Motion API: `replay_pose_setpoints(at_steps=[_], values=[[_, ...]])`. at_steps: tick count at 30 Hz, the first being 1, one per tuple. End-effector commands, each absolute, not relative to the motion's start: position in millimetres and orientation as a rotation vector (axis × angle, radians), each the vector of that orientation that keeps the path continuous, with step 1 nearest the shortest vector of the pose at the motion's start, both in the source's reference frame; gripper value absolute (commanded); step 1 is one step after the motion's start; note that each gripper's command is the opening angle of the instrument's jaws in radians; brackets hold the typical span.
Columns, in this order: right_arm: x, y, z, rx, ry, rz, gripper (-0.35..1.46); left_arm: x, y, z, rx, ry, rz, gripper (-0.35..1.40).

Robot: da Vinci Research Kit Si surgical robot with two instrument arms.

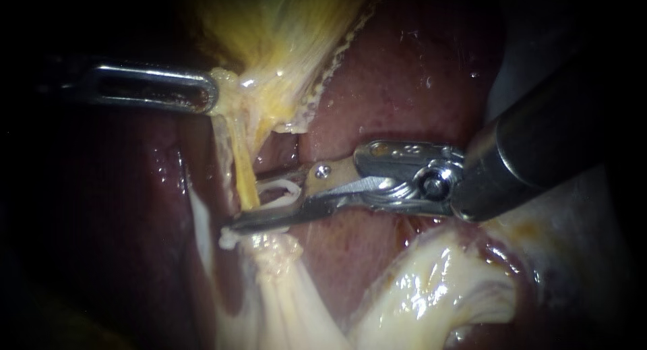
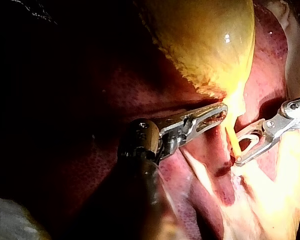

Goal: Clipping second clip left tube

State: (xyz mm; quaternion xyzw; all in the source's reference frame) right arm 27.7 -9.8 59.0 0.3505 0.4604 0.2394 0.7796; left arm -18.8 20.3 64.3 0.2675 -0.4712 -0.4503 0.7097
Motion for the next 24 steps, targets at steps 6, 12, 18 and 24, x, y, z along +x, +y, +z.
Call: replay_pose_setpoints(at_steps=[6,12,18,24], values=[[27.7,-9.8,59.1,0.762,1.018,0.523,0.45,-18.9,20.3,64.3,0.594,-1.046,-0.999,-0.35],[27.0,-9.7,59.2,0.767,1.033,0.524,0.50,-18.8,20.2,64.3,0.594,-1.046,-0.999,-0.35],[24.5,-9.4,58.6,0.778,1.034,0.515,0.50,-18.8,20.2,64.3,0.594,-1.046,-0.999,-0.35],[22.1,-8.8,57.6,0.791,1.034,0.510,0.50,-18.8,20.2,64.3,0.594,-1.046,-0.999,-0.35]])
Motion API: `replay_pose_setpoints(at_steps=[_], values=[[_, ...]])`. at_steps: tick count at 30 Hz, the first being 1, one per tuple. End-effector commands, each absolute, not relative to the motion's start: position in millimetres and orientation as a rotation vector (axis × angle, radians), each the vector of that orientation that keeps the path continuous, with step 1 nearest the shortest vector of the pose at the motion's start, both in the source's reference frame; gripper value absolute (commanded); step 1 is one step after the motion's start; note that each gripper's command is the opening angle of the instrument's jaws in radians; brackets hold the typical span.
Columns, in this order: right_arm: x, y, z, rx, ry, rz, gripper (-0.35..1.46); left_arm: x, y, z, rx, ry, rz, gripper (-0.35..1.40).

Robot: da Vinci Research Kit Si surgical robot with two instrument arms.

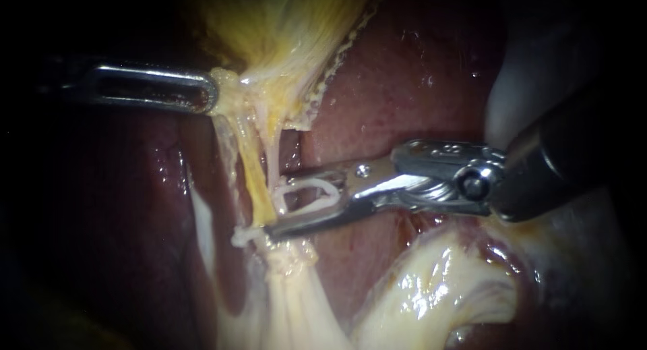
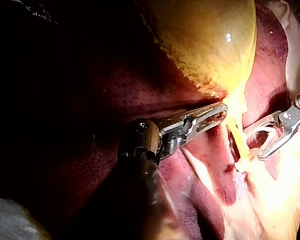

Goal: Clipping second clip left tube

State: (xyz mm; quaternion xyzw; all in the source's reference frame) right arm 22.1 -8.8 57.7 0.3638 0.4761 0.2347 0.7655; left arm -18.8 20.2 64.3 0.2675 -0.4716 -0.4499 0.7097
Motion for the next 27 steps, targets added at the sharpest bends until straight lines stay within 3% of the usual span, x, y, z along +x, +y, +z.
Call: replay_pose_setpoints(at_steps=[1,10,18,27], values=[[21.8,-8.8,57.5,0.792,1.034,0.509,0.50,-18.8,20.2,64.3,0.594,-1.046,-0.999,-0.35],[20.4,-8.4,55.2,0.812,1.035,0.513,0.50,-18.8,20.2,64.3,0.594,-1.046,-0.999,-0.35],[20.4,-8.0,53.0,0.840,1.103,0.532,0.50,-18.7,20.2,64.2,0.594,-1.046,-0.999,-0.35],[21.4,-8.1,53.5,0.875,1.124,0.512,0.50,-18.7,20.2,64.2,0.594,-1.046,-0.999,-0.35]])
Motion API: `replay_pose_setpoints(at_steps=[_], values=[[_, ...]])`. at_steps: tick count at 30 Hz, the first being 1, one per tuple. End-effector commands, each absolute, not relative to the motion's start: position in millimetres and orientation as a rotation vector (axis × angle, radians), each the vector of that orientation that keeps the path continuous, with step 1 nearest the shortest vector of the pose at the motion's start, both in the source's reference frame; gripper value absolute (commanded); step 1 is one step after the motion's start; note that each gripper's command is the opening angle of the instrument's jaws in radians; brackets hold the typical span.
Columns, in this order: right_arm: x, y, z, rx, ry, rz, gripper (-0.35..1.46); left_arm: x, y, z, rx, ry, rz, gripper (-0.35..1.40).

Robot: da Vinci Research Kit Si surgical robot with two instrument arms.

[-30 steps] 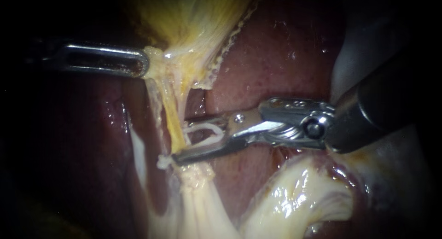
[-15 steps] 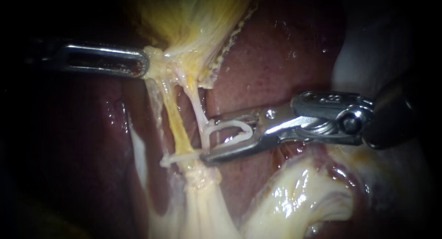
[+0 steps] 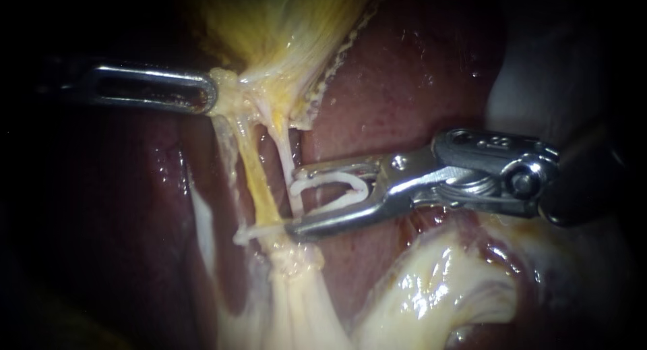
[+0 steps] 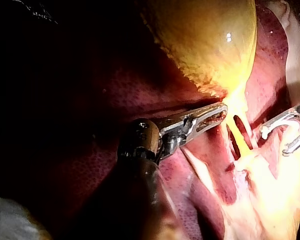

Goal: Clipping second clip left tube

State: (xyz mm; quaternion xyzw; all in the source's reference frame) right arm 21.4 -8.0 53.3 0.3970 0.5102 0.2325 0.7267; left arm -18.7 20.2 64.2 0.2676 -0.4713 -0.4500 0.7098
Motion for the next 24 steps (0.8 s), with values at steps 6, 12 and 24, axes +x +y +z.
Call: replay_pose_setpoints(at_steps=[6,12,24], values=[[22.6,-8.9,54.7,0.872,1.126,0.495,0.50,-18.7,20.2,64.2,0.594,-1.046,-0.999,-0.35],[23.3,-9.5,56.2,0.889,1.119,0.486,0.50,-18.7,20.2,64.2,0.594,-1.046,-0.999,-0.35],[23.2,-9.1,58.5,0.894,1.115,0.485,0.50,-18.7,20.1,64.2,0.594,-1.046,-0.999,-0.35]])
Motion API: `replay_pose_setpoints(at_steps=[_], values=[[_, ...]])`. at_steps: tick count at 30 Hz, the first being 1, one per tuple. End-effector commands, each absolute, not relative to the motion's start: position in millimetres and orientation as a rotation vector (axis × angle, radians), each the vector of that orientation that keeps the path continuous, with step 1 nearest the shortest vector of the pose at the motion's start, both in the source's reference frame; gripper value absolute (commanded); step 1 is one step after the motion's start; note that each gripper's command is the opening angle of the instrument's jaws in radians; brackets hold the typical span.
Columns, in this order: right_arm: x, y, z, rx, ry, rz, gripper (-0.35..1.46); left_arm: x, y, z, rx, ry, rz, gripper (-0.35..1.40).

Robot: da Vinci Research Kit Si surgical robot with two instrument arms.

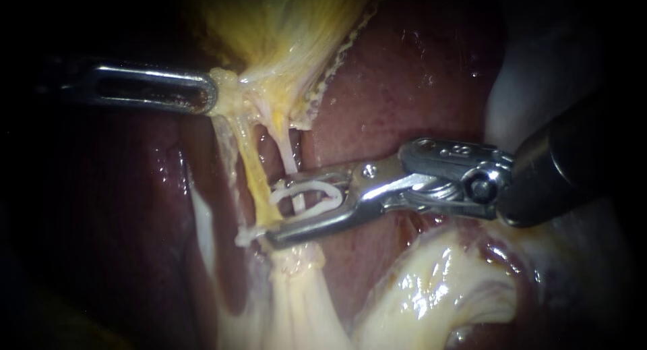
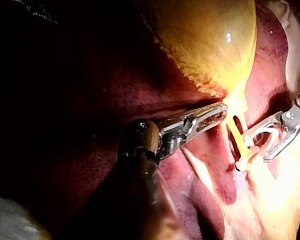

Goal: Clipping second clip left tube

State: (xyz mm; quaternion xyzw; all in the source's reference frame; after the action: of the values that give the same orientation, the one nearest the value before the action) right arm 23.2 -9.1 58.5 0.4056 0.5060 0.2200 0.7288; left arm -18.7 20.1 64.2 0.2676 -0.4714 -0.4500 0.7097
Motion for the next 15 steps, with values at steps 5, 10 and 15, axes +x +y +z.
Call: replay_pose_setpoints(at_steps=[5,10,15], values=[[23.1,-9.0,59.1,0.894,1.107,0.488,0.50,-18.7,20.1,64.2,0.594,-1.046,-0.998,-0.35],[22.9,-8.9,59.5,0.893,1.104,0.486,0.50,-18.7,20.1,64.2,0.594,-1.046,-0.998,-0.35],[22.9,-8.8,59.8,0.892,1.104,0.485,0.50,-18.7,20.1,64.2,0.594,-1.046,-0.998,-0.35]])
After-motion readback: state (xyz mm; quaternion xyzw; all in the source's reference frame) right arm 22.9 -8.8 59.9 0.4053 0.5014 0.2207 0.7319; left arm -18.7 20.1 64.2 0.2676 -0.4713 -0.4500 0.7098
